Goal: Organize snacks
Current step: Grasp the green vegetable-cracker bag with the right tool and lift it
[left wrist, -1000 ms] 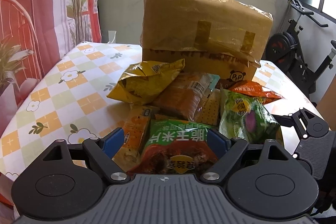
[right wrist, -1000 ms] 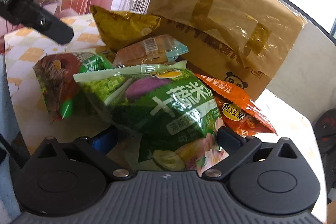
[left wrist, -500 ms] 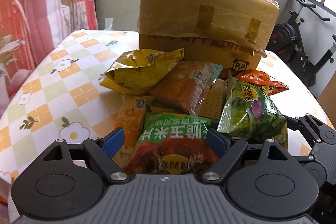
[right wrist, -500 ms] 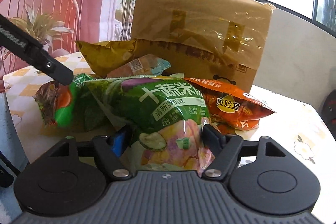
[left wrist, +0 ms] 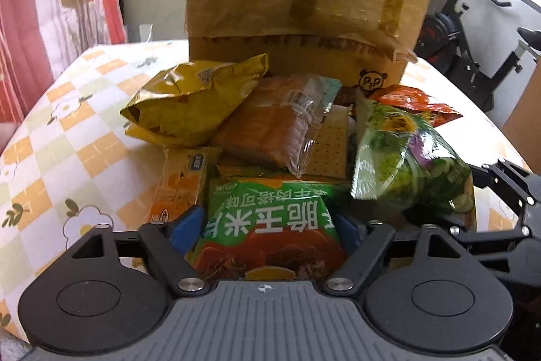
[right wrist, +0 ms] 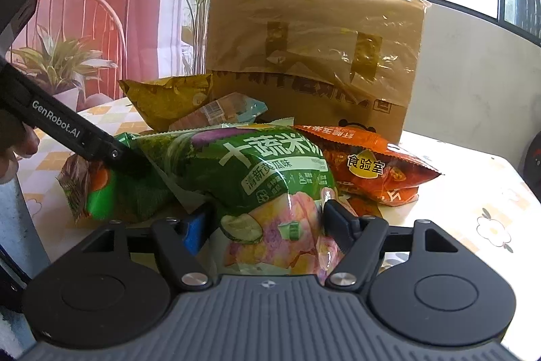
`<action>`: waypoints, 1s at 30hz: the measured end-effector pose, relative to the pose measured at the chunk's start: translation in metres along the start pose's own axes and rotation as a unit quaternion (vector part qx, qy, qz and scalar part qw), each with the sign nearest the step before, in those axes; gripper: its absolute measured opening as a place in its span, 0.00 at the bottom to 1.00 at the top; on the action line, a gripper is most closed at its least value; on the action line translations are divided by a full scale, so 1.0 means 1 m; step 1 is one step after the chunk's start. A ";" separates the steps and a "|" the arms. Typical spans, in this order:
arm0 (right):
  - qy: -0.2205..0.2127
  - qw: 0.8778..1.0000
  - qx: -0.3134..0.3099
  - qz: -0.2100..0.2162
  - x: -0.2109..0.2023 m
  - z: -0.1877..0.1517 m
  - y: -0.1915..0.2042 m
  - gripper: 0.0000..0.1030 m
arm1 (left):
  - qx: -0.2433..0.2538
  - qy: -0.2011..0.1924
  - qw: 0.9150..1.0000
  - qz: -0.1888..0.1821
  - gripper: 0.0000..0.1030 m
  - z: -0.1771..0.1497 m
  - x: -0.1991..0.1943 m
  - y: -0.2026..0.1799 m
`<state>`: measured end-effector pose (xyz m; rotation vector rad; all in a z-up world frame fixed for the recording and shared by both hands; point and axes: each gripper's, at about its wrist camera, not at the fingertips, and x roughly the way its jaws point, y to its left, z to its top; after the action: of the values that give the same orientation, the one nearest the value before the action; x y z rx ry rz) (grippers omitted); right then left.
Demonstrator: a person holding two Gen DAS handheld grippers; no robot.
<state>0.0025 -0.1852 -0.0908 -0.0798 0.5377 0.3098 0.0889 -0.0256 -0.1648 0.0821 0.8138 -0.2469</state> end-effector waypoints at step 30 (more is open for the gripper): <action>-0.035 0.992 0.124 0.017 -0.073 0.052 -0.024 0.59 | 0.023 -0.147 0.989 -0.019 0.68 0.029 -0.087 -0.004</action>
<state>-0.0241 -0.2192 -0.0091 0.1809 0.5045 0.2765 0.0506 -0.0184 -0.0816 0.0714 0.5163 -0.3054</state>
